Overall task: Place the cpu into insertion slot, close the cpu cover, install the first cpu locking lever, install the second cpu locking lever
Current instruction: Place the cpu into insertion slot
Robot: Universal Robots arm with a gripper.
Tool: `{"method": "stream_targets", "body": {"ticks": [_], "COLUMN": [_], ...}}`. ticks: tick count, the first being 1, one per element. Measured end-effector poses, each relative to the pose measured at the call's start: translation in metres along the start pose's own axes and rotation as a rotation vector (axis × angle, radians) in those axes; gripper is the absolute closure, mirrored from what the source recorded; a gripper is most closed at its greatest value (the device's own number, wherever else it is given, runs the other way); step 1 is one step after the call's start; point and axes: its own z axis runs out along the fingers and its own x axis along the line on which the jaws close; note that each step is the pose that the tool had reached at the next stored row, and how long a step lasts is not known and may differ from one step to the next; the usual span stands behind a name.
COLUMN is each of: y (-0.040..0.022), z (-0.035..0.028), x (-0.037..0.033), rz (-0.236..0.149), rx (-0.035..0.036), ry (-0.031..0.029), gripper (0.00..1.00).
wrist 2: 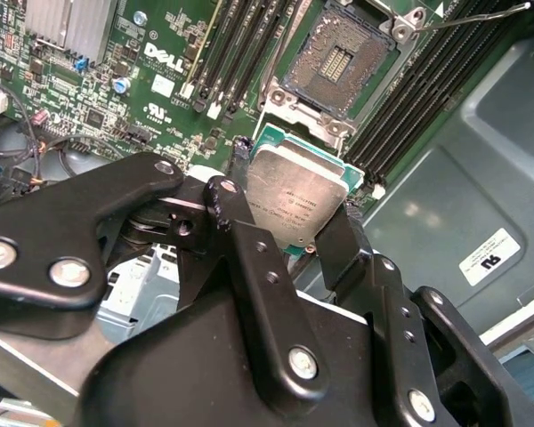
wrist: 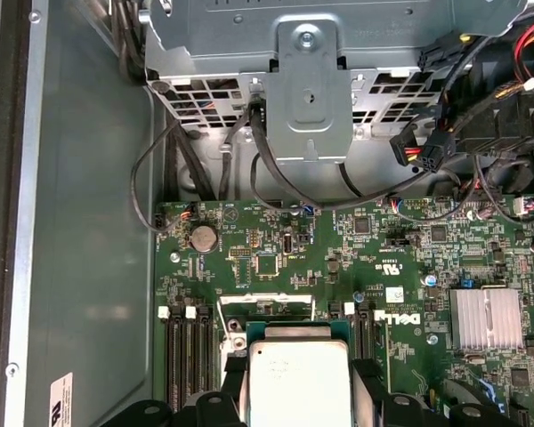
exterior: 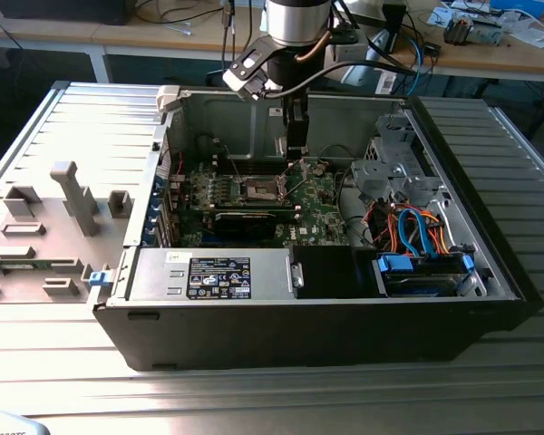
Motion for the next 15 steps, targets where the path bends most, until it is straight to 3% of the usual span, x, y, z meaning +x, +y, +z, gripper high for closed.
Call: {"method": "stream_targets", "body": {"ticks": [2, 6, 8, 15], "y": [-0.0019, -0.0021, -0.0038, -0.0049], "z": [0.0038, 0.0044, 0.0169, 0.0176], "x": [0.0000, 0.0000, -0.0002, 0.0005], "rz": [0.000, 0.000, 0.000, 0.000], "rx": [-0.0001, -0.0001, -0.0001, -0.0001], "ry": [0.0000, 0.0001, 0.0002, 0.0001], "gripper": [0.45, 0.45, 0.45, 0.45]}}
